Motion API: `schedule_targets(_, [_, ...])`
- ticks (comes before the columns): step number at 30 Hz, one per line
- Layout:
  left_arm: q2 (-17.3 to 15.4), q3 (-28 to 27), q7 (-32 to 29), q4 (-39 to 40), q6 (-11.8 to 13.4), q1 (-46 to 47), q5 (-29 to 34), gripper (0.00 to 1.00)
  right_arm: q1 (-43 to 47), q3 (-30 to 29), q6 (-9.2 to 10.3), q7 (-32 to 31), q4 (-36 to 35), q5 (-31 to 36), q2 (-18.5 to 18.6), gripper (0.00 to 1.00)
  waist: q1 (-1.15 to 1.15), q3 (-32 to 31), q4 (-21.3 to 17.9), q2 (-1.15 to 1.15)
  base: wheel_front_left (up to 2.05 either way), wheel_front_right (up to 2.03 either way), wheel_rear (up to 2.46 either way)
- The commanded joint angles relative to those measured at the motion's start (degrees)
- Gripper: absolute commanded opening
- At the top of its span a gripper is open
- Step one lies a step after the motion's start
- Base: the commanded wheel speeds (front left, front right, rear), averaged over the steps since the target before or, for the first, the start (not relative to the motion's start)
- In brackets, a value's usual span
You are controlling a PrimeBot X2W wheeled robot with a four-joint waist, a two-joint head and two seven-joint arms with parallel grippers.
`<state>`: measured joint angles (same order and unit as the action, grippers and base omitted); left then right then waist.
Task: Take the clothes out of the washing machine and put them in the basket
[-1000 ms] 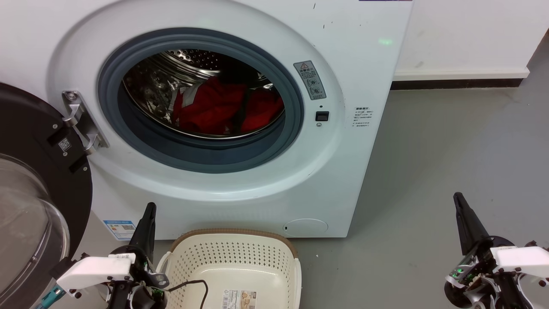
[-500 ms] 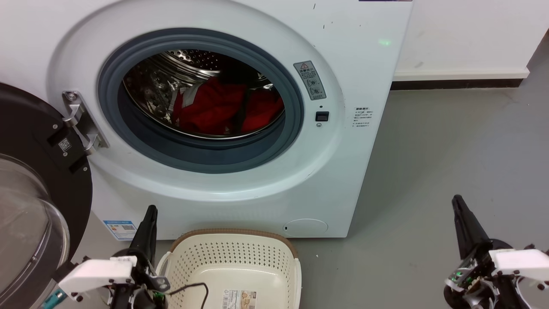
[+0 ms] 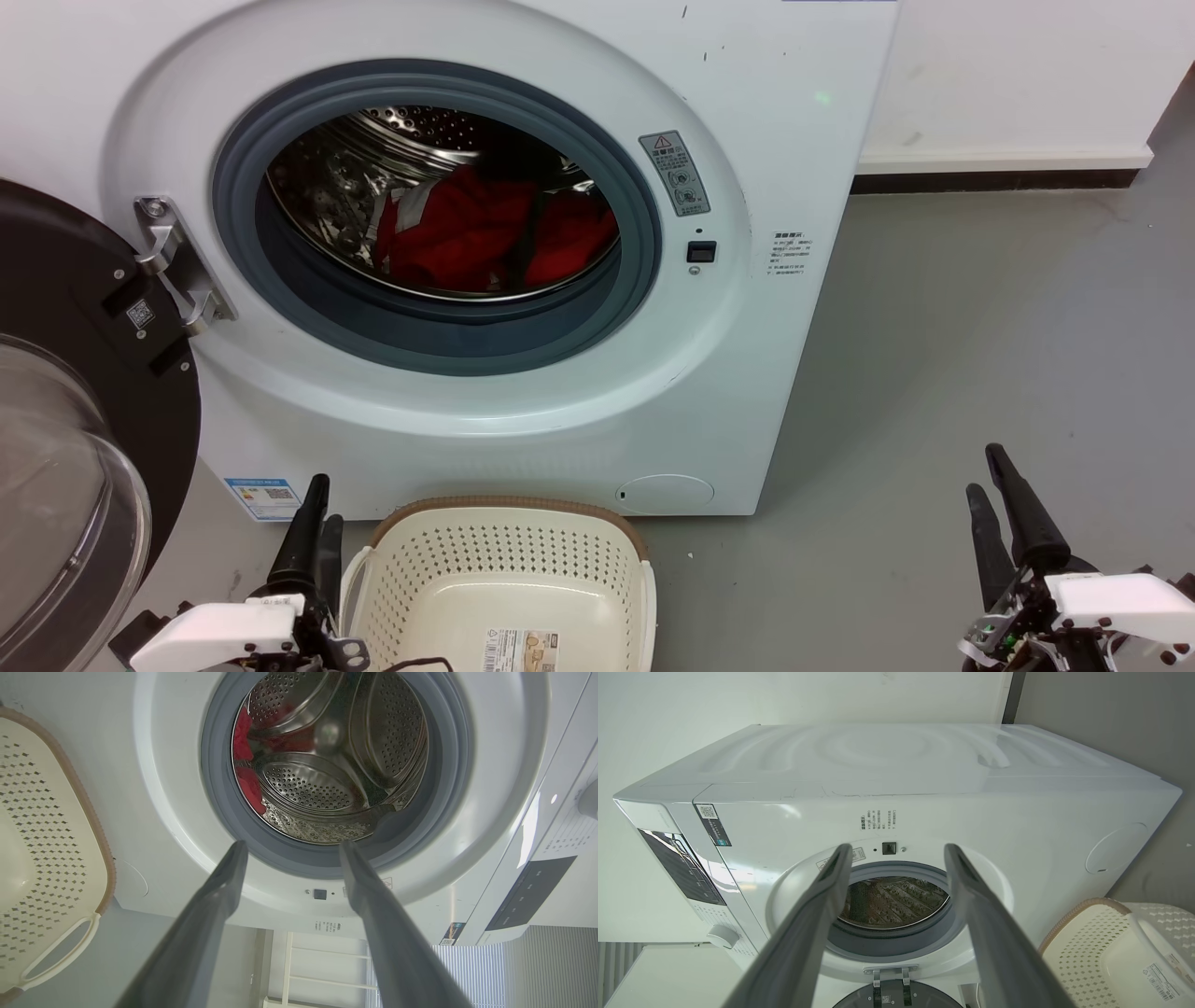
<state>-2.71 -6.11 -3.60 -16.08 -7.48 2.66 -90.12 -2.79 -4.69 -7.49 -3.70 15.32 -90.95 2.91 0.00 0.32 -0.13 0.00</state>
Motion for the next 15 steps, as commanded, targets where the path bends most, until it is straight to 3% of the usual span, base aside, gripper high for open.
schedule_targets(1, [-0.1, -0.3, 0.6, 1.2, 0.0, 0.5, 0.8, 1.00, -0.4, 0.2, 0.00, 0.5, -1.2, 0.8, 0.0, 1.00, 0.00, 0.0, 0.0, 0.00, 0.00, 0.00, 0.00])
schedule_targets(15, [-0.1, -4.5, 4.1, 3.9, 0.0, 0.2, 12.1, 1.00, -0.7, -2.1, 0.00, 4.1, -2.5, 17.7, 0.0, 1.00, 0.00, 0.2, -0.2, 0.00, 0.00, 0.00, 0.00])
